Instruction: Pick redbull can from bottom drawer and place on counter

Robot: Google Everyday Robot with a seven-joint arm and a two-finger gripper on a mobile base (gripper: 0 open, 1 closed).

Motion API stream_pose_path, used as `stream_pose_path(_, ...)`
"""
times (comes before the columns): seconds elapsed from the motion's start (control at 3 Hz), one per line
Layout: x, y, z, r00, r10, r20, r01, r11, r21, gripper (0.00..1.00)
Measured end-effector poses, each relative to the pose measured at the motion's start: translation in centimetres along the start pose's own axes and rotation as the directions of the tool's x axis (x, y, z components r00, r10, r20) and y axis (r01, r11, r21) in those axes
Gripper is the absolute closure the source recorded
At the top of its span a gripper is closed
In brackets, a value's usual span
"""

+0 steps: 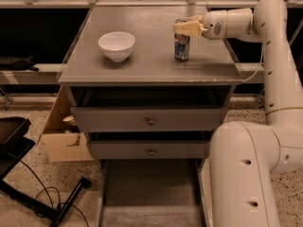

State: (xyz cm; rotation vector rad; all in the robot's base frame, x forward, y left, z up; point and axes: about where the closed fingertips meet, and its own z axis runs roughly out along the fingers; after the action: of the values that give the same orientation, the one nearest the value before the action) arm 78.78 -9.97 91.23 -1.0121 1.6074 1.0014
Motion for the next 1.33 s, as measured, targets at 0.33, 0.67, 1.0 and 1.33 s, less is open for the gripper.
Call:
stream_pose_path(0.33,0.0,0.0,0.0,1.0,0.0,0.0,0.0,1.0,0.0,0.42)
stream_pose_path(0.67,0.0,0.0,0.0,1.0,0.0,0.0,0.0,1.0,0.0,0.2)
stream_pose_path(1.0,0.0,0.1,0.3,1.0,-0.003,-0.002,0.003,1.0,-0.007,0.0)
stream_pose_path(1.33,-2.6,2.5,-0.2,0.998,-0.046,0.036,0.048,0.9968,-0.064,0.0)
